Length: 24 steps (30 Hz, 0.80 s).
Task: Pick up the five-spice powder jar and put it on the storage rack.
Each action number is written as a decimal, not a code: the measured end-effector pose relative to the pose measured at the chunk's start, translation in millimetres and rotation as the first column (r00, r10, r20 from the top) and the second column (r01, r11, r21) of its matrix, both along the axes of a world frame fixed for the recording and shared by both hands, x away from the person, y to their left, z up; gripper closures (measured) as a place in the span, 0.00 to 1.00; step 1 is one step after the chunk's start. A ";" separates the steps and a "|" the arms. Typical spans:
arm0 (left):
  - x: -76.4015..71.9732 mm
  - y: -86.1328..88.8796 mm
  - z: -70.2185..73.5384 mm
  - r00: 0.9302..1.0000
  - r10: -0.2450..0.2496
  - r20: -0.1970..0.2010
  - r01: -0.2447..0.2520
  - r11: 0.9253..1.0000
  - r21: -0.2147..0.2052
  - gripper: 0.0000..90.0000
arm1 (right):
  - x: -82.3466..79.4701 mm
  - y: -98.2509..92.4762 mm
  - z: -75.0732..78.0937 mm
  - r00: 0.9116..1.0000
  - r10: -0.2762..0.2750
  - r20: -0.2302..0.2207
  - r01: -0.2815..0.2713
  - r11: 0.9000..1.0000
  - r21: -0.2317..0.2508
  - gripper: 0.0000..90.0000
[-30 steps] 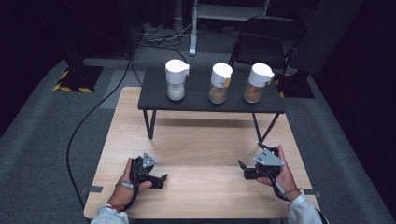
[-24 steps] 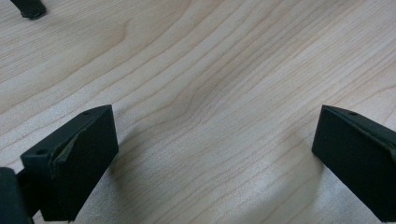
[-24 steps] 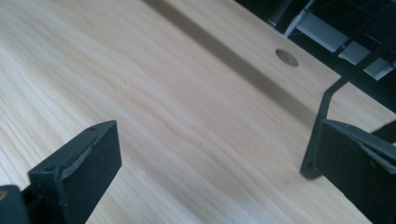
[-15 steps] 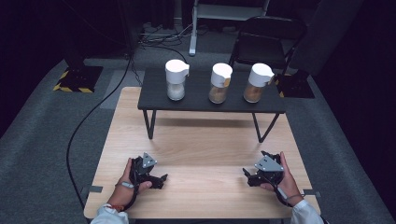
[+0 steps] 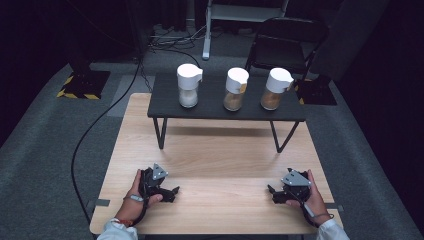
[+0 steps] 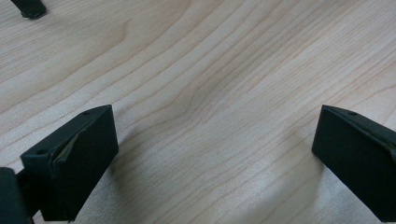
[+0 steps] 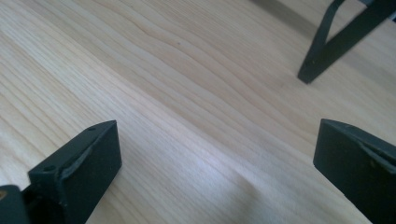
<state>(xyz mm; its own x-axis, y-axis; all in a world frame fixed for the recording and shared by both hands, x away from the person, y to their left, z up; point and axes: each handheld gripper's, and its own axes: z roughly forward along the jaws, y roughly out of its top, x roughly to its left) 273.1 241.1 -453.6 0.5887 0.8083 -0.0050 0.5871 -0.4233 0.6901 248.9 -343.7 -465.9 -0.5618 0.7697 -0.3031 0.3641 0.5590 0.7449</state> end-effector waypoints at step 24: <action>1.0 -0.2 -0.3 1.000 -0.003 0.001 0.003 1.000 -0.002 0.00 | 33.2 -49.2 10.2 0.969 -0.030 -0.246 0.076 0.981 0.180 0.00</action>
